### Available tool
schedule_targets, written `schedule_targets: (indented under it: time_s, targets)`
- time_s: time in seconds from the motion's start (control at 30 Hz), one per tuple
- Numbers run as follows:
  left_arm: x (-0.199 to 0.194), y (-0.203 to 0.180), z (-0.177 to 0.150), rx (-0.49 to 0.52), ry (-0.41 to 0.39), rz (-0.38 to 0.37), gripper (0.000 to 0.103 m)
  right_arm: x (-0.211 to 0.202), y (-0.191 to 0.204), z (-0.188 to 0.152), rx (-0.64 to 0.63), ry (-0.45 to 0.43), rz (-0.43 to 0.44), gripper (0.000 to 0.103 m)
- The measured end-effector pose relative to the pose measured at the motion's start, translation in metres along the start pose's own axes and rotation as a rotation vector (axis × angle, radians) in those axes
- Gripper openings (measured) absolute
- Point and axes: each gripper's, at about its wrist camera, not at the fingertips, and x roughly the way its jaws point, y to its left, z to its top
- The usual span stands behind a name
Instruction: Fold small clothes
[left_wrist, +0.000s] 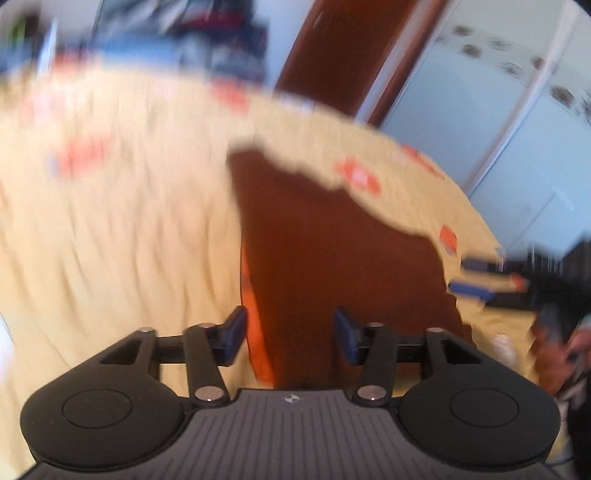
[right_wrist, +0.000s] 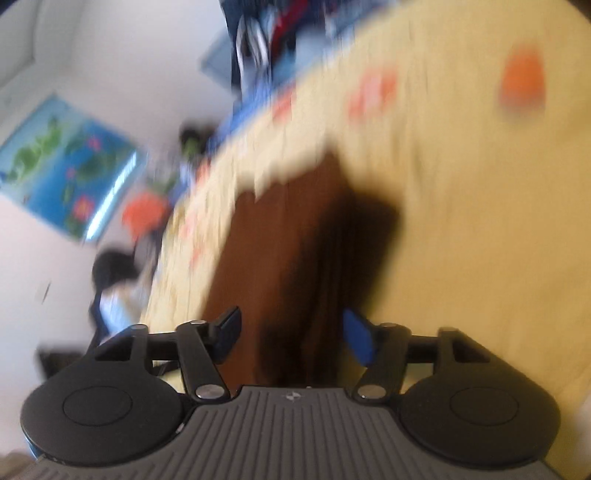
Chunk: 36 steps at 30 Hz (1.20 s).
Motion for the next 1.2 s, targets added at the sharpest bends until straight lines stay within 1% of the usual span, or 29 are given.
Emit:
schedule_targets:
  time_s: [0.03, 0.07, 0.1, 0.13, 0.17, 0.2, 0.23, 0.27, 0.3, 0.33, 0.37, 0.4, 0.43, 0.47, 0.5, 0.53, 0.6, 0.63, 0.7, 0.77, 0.83, 0.87, 0.9, 0.93, 0.97, 1.0, 1.03, 1.1, 1.2]
  targets:
    - [-0.002, -0.011, 0.004, 0.052, -0.028, 0.011, 0.068, -0.002, 0.008, 0.011, -0.022, -0.037, -0.003, 0.065]
    - [0.001, -0.021, 0.008, 0.092, -0.040, 0.007, 0.069, 0.003, 0.019, 0.022, -0.047, -0.062, -0.001, 0.067]
    - [0.009, -0.031, 0.013, 0.125, -0.034, -0.004, 0.069, 0.012, 0.030, 0.031, -0.079, -0.066, 0.006, 0.071]
    - [0.022, -0.040, 0.016, 0.148, -0.014, -0.017, 0.069, 0.026, 0.044, 0.038, -0.119, -0.057, 0.012, 0.073]
    - [0.038, -0.047, 0.016, 0.163, 0.016, -0.018, 0.069, 0.043, 0.055, 0.044, -0.160, -0.038, 0.026, 0.078]
    - [0.056, -0.053, 0.015, 0.176, 0.056, -0.001, 0.069, 0.063, 0.063, 0.048, -0.190, -0.006, 0.044, 0.083]
    - [0.072, -0.056, 0.012, 0.191, 0.092, 0.038, 0.069, 0.087, 0.069, 0.052, -0.202, 0.039, 0.051, 0.085]
    - [0.082, -0.062, 0.007, 0.232, 0.082, 0.088, 0.073, 0.110, 0.069, 0.056, -0.202, 0.089, 0.040, 0.086]
    - [0.084, -0.068, 0.001, 0.283, 0.049, 0.117, 0.074, 0.134, 0.067, 0.057, -0.211, 0.142, 0.002, 0.086]
    - [0.083, -0.071, -0.005, 0.313, 0.039, 0.128, 0.074, 0.157, 0.062, 0.056, -0.232, 0.194, -0.077, 0.084]
    - [0.082, -0.073, -0.008, 0.324, 0.028, 0.135, 0.074, 0.172, 0.054, 0.054, -0.264, 0.206, -0.119, 0.074]
    - [0.080, -0.072, -0.010, 0.323, 0.022, 0.131, 0.074, 0.167, 0.047, 0.056, -0.269, 0.147, -0.077, 0.071]
    - [0.079, -0.069, -0.010, 0.314, 0.018, 0.120, 0.074, 0.165, 0.039, 0.063, -0.182, 0.149, -0.061, 0.068]
    - [0.078, -0.066, -0.010, 0.305, 0.014, 0.107, 0.075, 0.162, 0.033, 0.069, -0.114, 0.154, -0.057, 0.063]
    - [0.078, -0.064, -0.010, 0.300, 0.011, 0.098, 0.075, 0.160, 0.033, 0.073, -0.099, 0.168, -0.069, 0.057]
    - [0.078, -0.063, -0.009, 0.299, 0.009, 0.092, 0.076, 0.157, 0.038, 0.074, -0.120, 0.178, -0.097, 0.056]
    - [0.078, -0.063, -0.009, 0.299, 0.006, 0.090, 0.077, 0.154, 0.061, 0.076, -0.181, 0.173, -0.152, 0.066]
    - [0.079, -0.063, -0.011, 0.301, 0.005, 0.091, 0.078, 0.154, 0.075, 0.074, -0.224, 0.163, -0.146, 0.068]
    - [0.082, -0.064, -0.012, 0.306, 0.003, 0.093, 0.078, 0.159, 0.100, 0.071, -0.283, 0.159, -0.076, 0.079]
    - [0.083, -0.064, -0.015, 0.304, 0.003, 0.091, 0.078, 0.172, 0.117, 0.072, -0.306, 0.178, -0.044, 0.084]
    - [0.083, -0.064, -0.015, 0.301, 0.003, 0.089, 0.078, 0.196, 0.121, 0.073, -0.322, 0.224, -0.075, 0.084]
    - [0.080, -0.064, -0.016, 0.301, 0.003, 0.088, 0.078, 0.213, 0.116, 0.073, -0.320, 0.257, -0.110, 0.084]
    - [0.083, -0.060, -0.016, 0.301, 0.002, 0.090, 0.078, 0.230, 0.108, 0.072, -0.328, 0.293, -0.172, 0.084]
    - [0.083, -0.060, -0.016, 0.301, 0.001, 0.090, 0.078, 0.242, 0.097, 0.068, -0.367, 0.285, -0.180, 0.084]
    - [0.082, -0.060, -0.016, 0.302, 0.001, 0.091, 0.078, 0.241, 0.092, 0.065, -0.413, 0.236, -0.143, 0.089]
    - [0.082, -0.060, -0.016, 0.301, 0.001, 0.090, 0.078, 0.242, 0.091, 0.064, -0.414, 0.224, -0.144, 0.089]
    - [0.082, -0.061, -0.017, 0.302, 0.000, 0.090, 0.078, 0.242, 0.093, 0.063, -0.410, 0.223, -0.158, 0.089]
    - [0.082, -0.061, -0.018, 0.305, -0.002, 0.088, 0.078, 0.241, 0.101, 0.056, -0.463, 0.224, -0.201, 0.089]
    - [0.083, -0.060, -0.020, 0.304, -0.008, 0.087, 0.078, 0.218, 0.108, 0.044, -0.479, 0.200, -0.223, 0.089]
